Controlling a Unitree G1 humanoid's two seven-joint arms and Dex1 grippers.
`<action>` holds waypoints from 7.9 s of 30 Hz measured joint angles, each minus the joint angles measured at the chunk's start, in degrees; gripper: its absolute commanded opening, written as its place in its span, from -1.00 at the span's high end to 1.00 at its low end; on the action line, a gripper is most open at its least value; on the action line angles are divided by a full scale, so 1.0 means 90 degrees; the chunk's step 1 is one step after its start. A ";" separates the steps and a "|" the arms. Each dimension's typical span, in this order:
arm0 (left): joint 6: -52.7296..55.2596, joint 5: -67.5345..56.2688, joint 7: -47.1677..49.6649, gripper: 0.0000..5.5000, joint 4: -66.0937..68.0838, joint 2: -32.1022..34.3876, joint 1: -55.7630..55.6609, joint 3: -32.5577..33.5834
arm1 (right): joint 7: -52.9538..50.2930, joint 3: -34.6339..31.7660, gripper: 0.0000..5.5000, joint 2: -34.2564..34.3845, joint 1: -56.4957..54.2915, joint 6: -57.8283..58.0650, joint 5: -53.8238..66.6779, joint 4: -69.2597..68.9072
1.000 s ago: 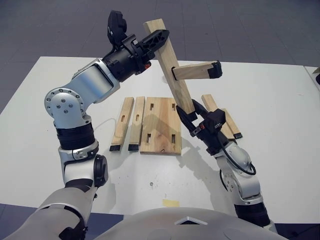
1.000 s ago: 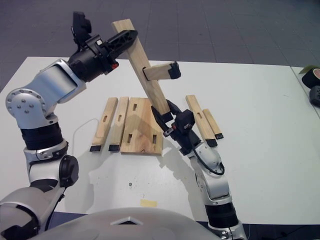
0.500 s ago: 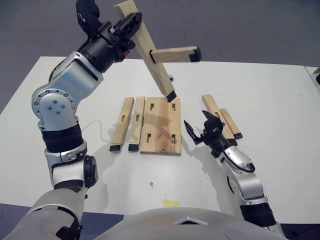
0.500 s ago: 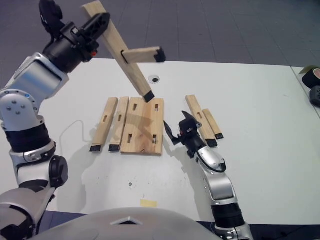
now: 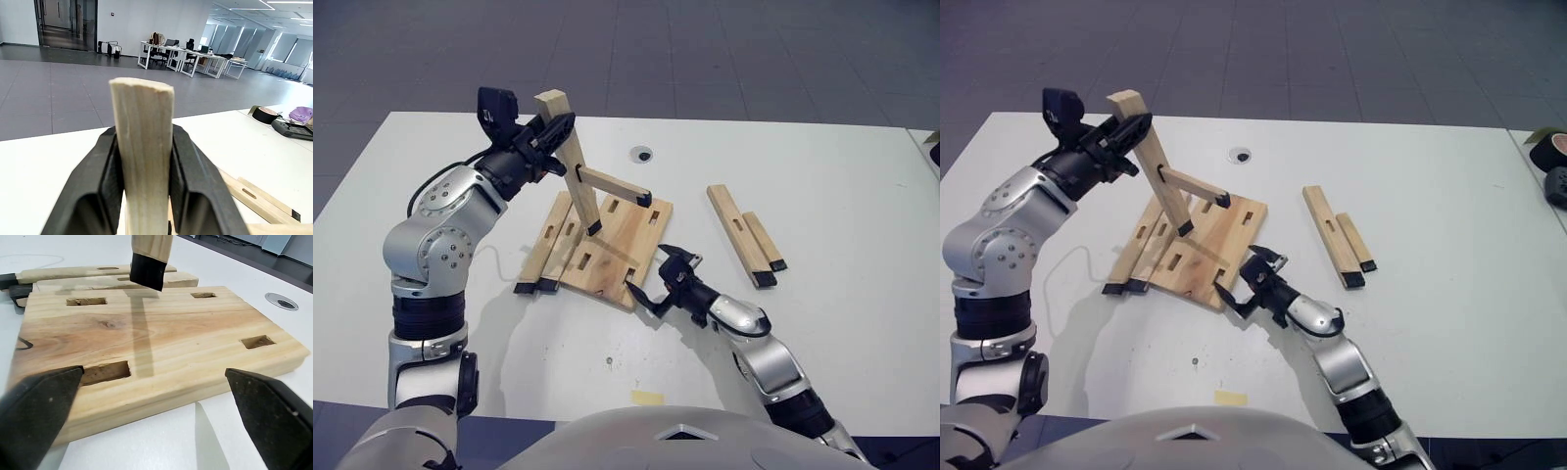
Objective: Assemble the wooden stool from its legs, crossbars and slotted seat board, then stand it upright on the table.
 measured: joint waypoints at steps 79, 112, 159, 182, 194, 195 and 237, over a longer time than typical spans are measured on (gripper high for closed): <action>-0.2094 0.0506 -0.0254 0.62 -0.1982 -0.0094 0.3715 0.0157 | -0.0480 -0.1241 -0.96 -0.0147 0.1011 -0.0269 0.0187 -0.0594; -0.1041 0.1078 0.0533 0.32 -0.1979 -0.0627 0.2867 -0.0731 | -0.0627 -0.1252 -0.96 -0.0076 0.0407 -0.0460 -0.0113 -0.0201; -0.1114 0.3129 -0.2188 -0.96 0.2945 0.1959 0.2037 -0.0534 | -0.1057 -0.1025 -0.96 0.0216 0.1378 -0.0413 -0.0263 -0.0512; -0.0582 0.3019 -0.2826 -0.96 0.2052 0.1544 0.2055 -0.0594 | -0.1058 -0.1082 -0.96 0.0231 0.1252 -0.0397 -0.0250 -0.0457; -0.1287 0.3577 -0.3192 -0.96 0.2812 0.1760 0.1842 -0.0712 | -0.1062 -0.1127 -0.96 0.0267 0.1122 -0.0398 -0.0256 -0.0280; -0.1291 0.3590 -0.3321 -0.89 0.2839 0.1779 0.1834 -0.0798 | -0.1063 -0.1127 -0.96 0.0278 0.1120 -0.0398 -0.0260 -0.0278; -0.1498 0.2516 -0.2658 0.26 0.1754 0.0932 -0.0493 0.0454 | -0.1181 -0.3736 -0.96 0.0441 -0.1126 0.0698 0.3115 -0.1374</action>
